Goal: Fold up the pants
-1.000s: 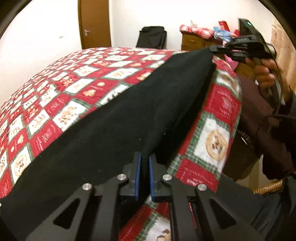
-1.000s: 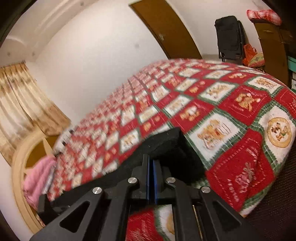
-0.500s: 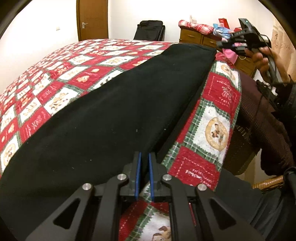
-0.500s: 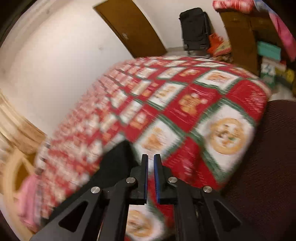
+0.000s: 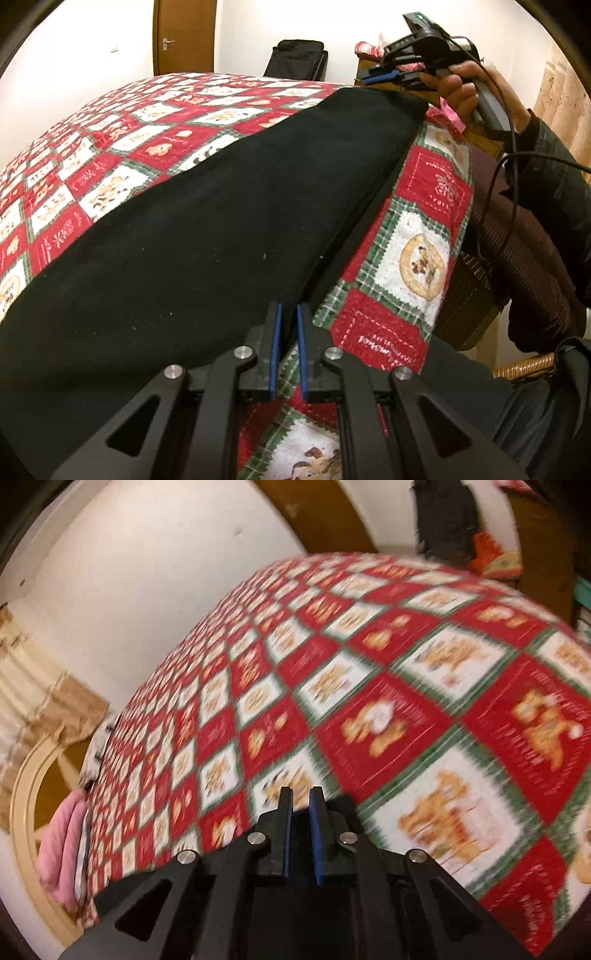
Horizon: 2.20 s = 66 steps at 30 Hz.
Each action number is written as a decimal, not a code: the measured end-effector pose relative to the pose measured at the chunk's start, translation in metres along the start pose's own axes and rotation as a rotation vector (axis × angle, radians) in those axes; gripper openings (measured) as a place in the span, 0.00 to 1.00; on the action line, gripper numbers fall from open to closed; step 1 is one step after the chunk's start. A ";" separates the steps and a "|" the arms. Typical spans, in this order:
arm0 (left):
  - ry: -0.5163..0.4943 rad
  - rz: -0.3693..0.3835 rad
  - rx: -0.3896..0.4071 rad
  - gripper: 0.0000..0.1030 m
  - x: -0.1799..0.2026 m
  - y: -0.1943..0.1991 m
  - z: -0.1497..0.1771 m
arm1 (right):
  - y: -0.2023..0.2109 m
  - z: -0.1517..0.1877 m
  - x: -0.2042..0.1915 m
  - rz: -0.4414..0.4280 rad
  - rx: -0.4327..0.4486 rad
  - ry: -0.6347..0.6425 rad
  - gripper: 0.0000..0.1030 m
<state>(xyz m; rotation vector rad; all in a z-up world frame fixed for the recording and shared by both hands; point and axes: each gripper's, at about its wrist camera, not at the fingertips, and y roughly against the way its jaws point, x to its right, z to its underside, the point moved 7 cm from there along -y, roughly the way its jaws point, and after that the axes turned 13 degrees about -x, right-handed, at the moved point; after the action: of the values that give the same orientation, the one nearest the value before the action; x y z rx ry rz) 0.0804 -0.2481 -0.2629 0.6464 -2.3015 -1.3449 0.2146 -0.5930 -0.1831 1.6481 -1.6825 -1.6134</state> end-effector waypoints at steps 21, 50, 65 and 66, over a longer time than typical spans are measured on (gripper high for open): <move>0.025 0.018 0.007 0.08 -0.001 0.000 -0.001 | 0.008 -0.001 -0.024 -0.196 -0.096 0.106 0.21; 0.355 -0.164 0.145 0.10 -0.114 0.093 0.071 | -0.024 0.118 -0.114 0.026 -0.070 0.446 0.48; 0.389 -0.148 0.104 0.10 -0.123 0.086 0.136 | -0.151 0.308 -0.287 0.030 -0.327 1.123 0.48; 0.392 -0.142 0.114 0.11 -0.123 0.085 0.136 | -0.156 0.309 -0.287 0.058 -0.326 1.129 0.48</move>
<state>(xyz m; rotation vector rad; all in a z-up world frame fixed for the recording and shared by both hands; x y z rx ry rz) 0.0901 -0.0457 -0.2632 1.0278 -2.0522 -1.0372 0.1321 -0.1610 -0.2779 1.7529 -0.8078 -0.5886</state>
